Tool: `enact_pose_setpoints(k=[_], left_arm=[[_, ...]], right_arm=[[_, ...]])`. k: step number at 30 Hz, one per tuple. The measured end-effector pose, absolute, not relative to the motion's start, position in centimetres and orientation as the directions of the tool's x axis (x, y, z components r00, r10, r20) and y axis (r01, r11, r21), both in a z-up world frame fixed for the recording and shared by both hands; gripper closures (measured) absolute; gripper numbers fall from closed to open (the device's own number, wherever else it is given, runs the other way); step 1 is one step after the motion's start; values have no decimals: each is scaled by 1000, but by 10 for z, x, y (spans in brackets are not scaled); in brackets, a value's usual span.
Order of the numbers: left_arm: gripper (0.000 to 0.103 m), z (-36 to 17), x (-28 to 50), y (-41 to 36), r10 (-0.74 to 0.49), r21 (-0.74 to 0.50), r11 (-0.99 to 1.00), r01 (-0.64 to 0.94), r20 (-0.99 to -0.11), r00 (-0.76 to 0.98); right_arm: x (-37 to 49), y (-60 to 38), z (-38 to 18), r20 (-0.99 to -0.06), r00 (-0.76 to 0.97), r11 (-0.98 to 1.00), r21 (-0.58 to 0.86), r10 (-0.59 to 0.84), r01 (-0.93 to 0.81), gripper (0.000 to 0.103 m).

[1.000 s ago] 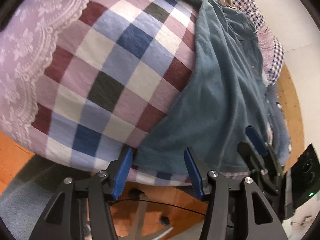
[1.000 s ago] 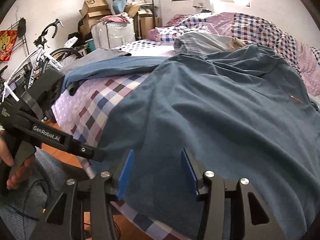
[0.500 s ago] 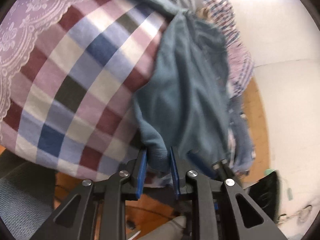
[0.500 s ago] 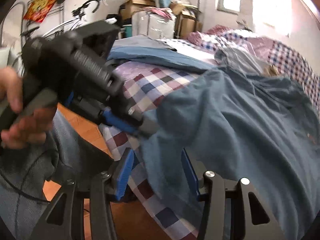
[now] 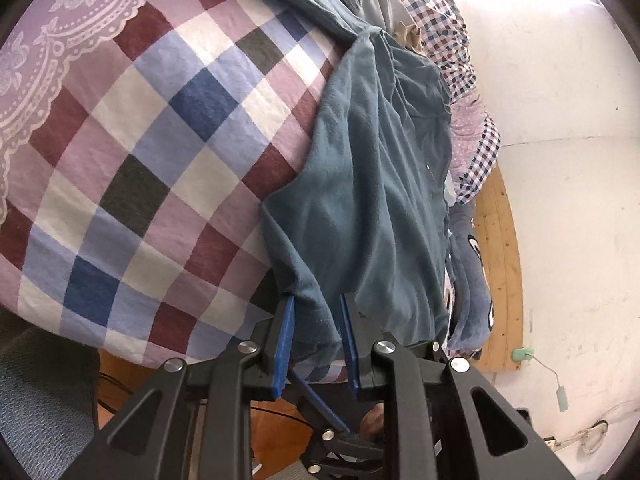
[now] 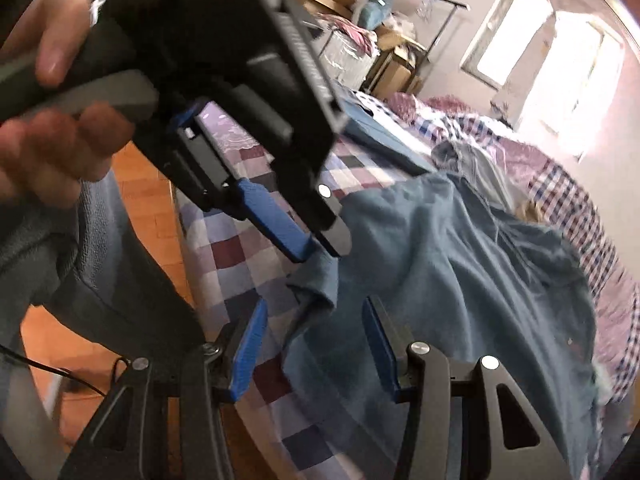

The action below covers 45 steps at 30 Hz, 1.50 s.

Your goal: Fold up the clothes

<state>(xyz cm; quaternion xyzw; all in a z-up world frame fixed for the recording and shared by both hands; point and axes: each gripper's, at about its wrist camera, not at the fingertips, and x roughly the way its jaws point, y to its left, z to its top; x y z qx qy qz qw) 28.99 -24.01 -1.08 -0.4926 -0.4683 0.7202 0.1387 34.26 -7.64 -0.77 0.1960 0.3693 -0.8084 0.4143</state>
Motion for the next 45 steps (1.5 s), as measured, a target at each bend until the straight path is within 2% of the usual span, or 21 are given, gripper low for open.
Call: enact_pose_setpoints(k=[3,7,14,15,17,19,27,30,32,37,40,45], left_arm=[[81,-12,289,-241,673,-821,-511,256,-567,-474],[81,-9,283,-235,688,-833,-497,242,-549,-475],[81,-6,285,-238,701,-852,-471,228,-519,-489],[81,-6,285,-238,702,-853,-470,227,-517,-491],[81,-4,287,-239,694,-850,-473,231,-522,-497],[81,-4,290,-244,677,-845,-473,248,-529,-511],[81,-5,292,-245,671,-843,-471,259,-533,-515],[80,-1,291,-245,683,-863,-451,226,-497,-535],[74,-2,289,-243,679,-856,-459,238,-511,-528],[74,-4,287,-241,680,-854,-463,237,-514,-524],[69,-7,284,-238,679,-840,-484,246,-538,-500],[69,-13,279,-229,680,-809,-531,251,-584,-444]], right_arm=[[344,-79,-12,-595,-619,-379,-490,-513,785,51],[336,-82,-16,-609,-612,-399,-464,-505,791,50],[329,-89,-26,-590,-651,-390,-522,-478,759,54],[328,-90,-26,-586,-650,-386,-524,-483,759,58],[327,-91,-25,-579,-648,-379,-527,-495,761,79],[322,-89,-19,-583,-633,-403,-488,-509,774,90],[303,-78,10,-608,-539,-475,-283,-583,833,91],[308,-78,9,-620,-515,-455,-269,-593,849,96],[311,-78,7,-626,-500,-439,-265,-599,858,99],[317,-79,6,-630,-484,-416,-266,-608,870,99],[319,-81,5,-630,-479,-404,-272,-612,874,99],[328,-82,3,-635,-458,-372,-274,-623,887,99]])
